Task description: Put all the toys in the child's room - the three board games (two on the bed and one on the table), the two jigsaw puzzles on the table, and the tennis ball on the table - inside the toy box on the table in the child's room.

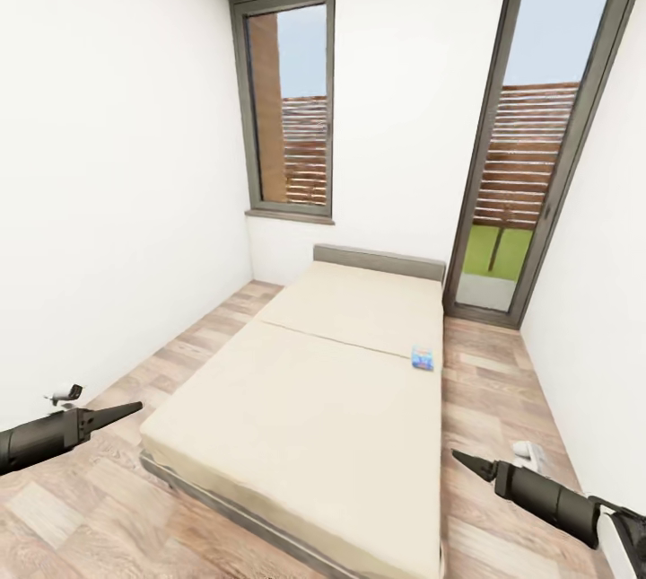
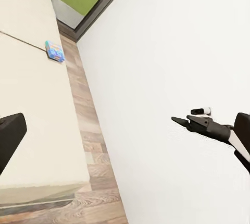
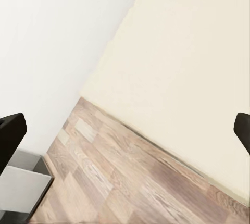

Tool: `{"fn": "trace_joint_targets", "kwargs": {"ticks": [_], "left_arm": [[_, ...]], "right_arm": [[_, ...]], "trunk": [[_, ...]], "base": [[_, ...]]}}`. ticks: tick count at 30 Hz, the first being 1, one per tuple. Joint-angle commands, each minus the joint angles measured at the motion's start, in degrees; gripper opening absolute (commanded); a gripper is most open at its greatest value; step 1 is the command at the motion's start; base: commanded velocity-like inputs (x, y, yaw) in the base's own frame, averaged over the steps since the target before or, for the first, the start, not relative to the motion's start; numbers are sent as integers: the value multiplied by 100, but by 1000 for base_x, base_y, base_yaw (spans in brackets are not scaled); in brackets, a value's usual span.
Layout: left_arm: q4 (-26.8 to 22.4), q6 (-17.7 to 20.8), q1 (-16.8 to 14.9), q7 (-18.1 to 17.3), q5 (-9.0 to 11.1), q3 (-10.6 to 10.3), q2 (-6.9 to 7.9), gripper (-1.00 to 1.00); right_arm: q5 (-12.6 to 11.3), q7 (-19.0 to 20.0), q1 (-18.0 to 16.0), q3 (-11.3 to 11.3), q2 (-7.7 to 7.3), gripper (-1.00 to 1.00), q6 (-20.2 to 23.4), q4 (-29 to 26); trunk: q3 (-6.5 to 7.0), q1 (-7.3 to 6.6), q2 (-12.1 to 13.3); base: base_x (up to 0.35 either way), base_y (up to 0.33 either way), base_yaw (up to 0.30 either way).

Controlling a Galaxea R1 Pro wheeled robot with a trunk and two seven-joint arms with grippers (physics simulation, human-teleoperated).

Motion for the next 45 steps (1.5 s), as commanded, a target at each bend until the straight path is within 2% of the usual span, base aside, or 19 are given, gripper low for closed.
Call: {"fn": "trace_joint_targets", "kwargs": {"ticks": [1,16,45], "left_arm": [[-1,60,-4,-27,-11,0,1,100],[-1,61,-4,-27,-11,27,5,100],[-1,61,-4,-27,-8,43,14,100]], "right_arm": [[-30,-5,-4,13,0,100,37,-38],[-41,-41,-10,86,5,100,279,-281],[-7,-40,-9,110,7,100,316,-291]], "trunk": [[-7,2,-6],[-47,2,-6],[-139,2,-6]], "base": [[0,-280,270],[-40,-214,271],[-10,-12,272]]}}
